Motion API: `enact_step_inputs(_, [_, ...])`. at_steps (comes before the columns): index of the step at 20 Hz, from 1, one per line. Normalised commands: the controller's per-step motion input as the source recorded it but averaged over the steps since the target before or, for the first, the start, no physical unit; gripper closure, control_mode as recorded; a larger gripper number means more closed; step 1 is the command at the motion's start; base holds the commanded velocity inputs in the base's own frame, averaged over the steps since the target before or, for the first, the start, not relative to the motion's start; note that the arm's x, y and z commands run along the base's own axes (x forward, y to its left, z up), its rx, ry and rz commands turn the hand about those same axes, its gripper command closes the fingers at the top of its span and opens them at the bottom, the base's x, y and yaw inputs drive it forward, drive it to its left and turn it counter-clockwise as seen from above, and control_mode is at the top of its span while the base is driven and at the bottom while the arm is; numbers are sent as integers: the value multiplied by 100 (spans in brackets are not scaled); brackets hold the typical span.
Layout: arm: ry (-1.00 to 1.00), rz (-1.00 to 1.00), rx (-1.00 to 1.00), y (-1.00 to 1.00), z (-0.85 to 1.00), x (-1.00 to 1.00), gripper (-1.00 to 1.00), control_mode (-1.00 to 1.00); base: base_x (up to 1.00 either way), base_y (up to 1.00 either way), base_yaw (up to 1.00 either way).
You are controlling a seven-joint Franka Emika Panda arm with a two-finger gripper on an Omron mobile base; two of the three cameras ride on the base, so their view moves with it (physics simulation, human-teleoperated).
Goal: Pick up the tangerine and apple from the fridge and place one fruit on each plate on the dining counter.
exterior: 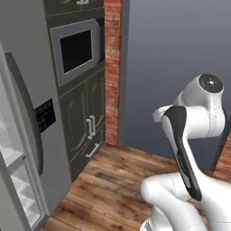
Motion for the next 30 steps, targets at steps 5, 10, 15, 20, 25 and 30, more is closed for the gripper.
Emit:
enact_step_inputs(5, [0, 0, 0, 0, 0, 0, 100, 100, -100, 0, -47])
enact_step_inputs(10, [0, 0, 0, 0, 0, 0, 100, 100, -82, -3, -65])
enact_step_inputs(15, [0, 0, 0, 0, 0, 0, 100, 100, -32, -11, -79])
enact_step_inputs(20, [0, 0, 0, 0, 0, 0, 100, 100, 0, -42, -80])
enact_step_inputs(25, [0, 0, 0, 0, 0, 0, 100, 100, 0, -46, -83])
enact_step_inputs(30, [0, 0, 0, 0, 0, 0, 100, 100, 0, -65, -74])
